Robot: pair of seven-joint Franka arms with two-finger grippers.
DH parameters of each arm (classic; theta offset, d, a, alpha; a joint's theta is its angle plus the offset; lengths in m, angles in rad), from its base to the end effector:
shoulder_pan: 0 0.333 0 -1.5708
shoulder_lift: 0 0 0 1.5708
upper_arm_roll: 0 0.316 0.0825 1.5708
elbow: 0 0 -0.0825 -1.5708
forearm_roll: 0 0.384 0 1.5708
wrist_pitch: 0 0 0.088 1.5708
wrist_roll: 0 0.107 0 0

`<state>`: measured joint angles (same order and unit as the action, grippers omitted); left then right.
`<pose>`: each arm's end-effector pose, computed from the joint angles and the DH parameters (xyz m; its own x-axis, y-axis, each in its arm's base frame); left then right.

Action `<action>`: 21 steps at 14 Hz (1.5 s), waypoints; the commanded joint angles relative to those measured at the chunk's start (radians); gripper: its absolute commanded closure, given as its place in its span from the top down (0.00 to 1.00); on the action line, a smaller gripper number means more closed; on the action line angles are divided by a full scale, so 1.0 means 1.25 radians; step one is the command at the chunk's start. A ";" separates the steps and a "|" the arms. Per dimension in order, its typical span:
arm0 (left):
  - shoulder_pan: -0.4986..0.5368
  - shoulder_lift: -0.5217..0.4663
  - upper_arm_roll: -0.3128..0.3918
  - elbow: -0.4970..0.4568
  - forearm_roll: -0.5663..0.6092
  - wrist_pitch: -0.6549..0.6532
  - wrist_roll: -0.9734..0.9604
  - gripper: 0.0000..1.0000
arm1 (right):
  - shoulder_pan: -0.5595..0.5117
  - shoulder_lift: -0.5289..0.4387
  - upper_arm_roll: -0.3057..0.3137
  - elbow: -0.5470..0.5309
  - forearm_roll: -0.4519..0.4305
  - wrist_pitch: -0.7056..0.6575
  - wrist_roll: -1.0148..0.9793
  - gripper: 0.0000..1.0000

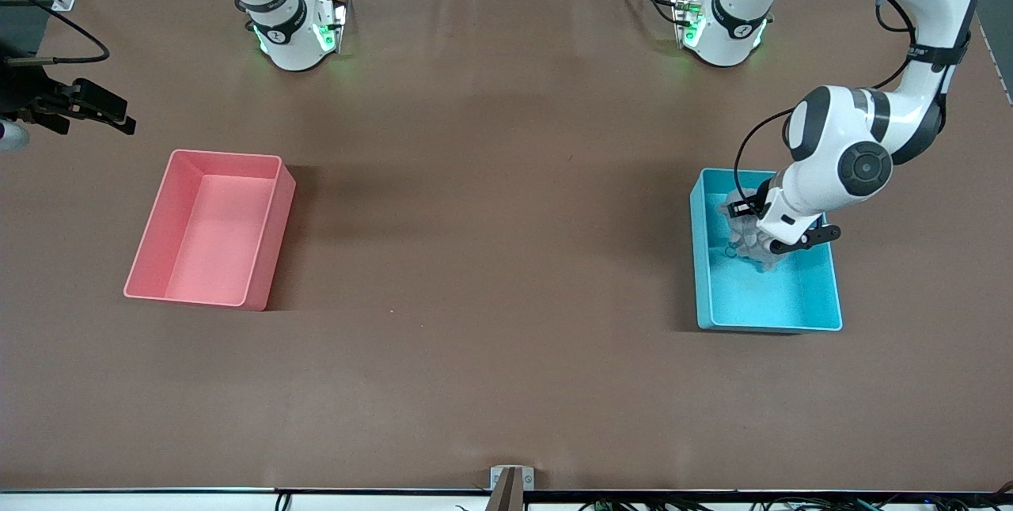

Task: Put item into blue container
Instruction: 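Carry the second plush into the blue box and open the left gripper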

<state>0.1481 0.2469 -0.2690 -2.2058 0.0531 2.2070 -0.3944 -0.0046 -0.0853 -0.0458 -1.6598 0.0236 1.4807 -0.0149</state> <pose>0.5213 -0.0625 0.2546 0.9450 0.2354 -0.2269 0.2274 -0.9719 -0.0610 0.5166 -0.0244 0.6212 0.9951 -0.0326 -0.0933 -0.0355 -0.9990 -0.0289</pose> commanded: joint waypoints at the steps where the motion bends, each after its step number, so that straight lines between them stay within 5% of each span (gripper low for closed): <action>1: 0.002 0.037 -0.003 0.004 0.004 0.041 0.009 0.23 | -0.004 -0.014 0.000 -0.002 0.009 -0.004 -0.009 1.00; 4: 0.003 0.049 -0.003 0.010 0.004 0.057 0.006 0.30 | -0.001 -0.010 0.002 0.038 0.011 -0.033 -0.004 1.00; 5: 0.003 0.047 -0.003 0.015 0.004 0.057 0.006 0.44 | -0.001 -0.009 0.002 0.058 0.011 -0.067 -0.002 1.00; 7: 0.003 0.037 -0.004 0.027 0.004 0.052 0.010 0.89 | -0.002 -0.010 0.001 0.079 0.012 -0.105 -0.002 1.00; 9: 0.005 0.011 -0.003 0.044 0.004 0.043 0.010 1.00 | -0.002 -0.012 0.001 0.091 0.013 -0.122 -0.003 1.00; 17: 0.010 -0.060 -0.003 0.305 -0.017 -0.317 0.083 1.00 | -0.001 0.003 0.000 0.114 0.014 -0.105 -0.008 1.00; 21: 0.061 -0.158 -0.002 0.391 -0.091 -0.457 0.189 1.00 | 0.005 0.003 0.004 0.102 0.013 -0.085 -0.009 1.00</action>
<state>0.1891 0.1201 -0.2684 -1.7505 -0.0161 1.7170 -0.2238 -0.0005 -0.0796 -0.0416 -1.5291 0.0249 1.3675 -0.0156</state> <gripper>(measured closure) 0.000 0.000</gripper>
